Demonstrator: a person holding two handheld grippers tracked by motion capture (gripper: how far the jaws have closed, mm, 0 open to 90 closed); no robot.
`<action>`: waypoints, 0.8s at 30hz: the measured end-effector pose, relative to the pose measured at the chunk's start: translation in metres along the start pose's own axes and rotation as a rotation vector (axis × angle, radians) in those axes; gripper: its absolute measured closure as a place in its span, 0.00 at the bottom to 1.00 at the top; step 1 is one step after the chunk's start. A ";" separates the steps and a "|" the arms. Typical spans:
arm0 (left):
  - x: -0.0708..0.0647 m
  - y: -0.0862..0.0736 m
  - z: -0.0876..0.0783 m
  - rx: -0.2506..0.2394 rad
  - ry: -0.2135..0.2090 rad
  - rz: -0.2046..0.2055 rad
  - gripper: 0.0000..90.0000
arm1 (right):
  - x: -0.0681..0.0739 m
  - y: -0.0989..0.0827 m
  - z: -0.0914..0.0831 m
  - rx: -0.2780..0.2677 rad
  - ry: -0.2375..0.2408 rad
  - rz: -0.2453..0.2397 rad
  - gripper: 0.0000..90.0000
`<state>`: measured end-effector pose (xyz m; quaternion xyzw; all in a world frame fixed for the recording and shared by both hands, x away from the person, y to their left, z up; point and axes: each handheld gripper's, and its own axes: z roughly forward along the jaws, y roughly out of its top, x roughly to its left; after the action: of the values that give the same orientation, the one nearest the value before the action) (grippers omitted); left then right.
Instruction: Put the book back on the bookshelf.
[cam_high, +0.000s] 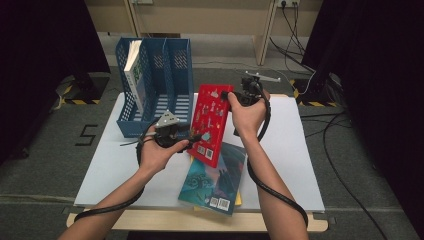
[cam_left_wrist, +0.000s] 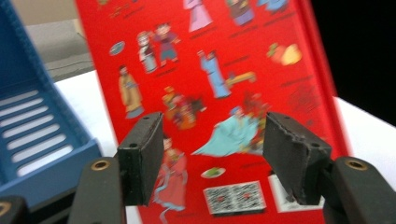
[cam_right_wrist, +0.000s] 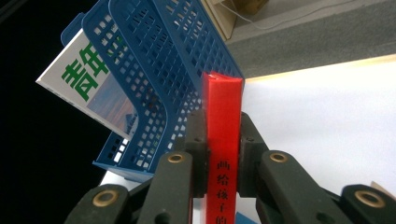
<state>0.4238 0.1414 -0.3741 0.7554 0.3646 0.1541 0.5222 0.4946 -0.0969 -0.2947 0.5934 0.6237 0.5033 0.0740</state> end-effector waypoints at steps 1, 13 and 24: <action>-0.001 0.001 0.001 -0.001 -0.004 0.001 0.42 | 0.001 0.000 0.001 -0.001 -0.004 -0.005 0.89; -0.020 0.018 0.018 -0.016 -0.019 0.029 0.38 | 0.011 0.000 0.006 -0.025 -0.019 -0.035 0.89; -0.031 0.026 0.027 -0.028 -0.001 0.067 0.36 | 0.015 -0.001 0.008 -0.034 -0.033 -0.054 0.89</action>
<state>0.4294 0.0955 -0.3568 0.7597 0.3367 0.1761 0.5277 0.4951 -0.0801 -0.2914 0.5831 0.6296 0.5020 0.1077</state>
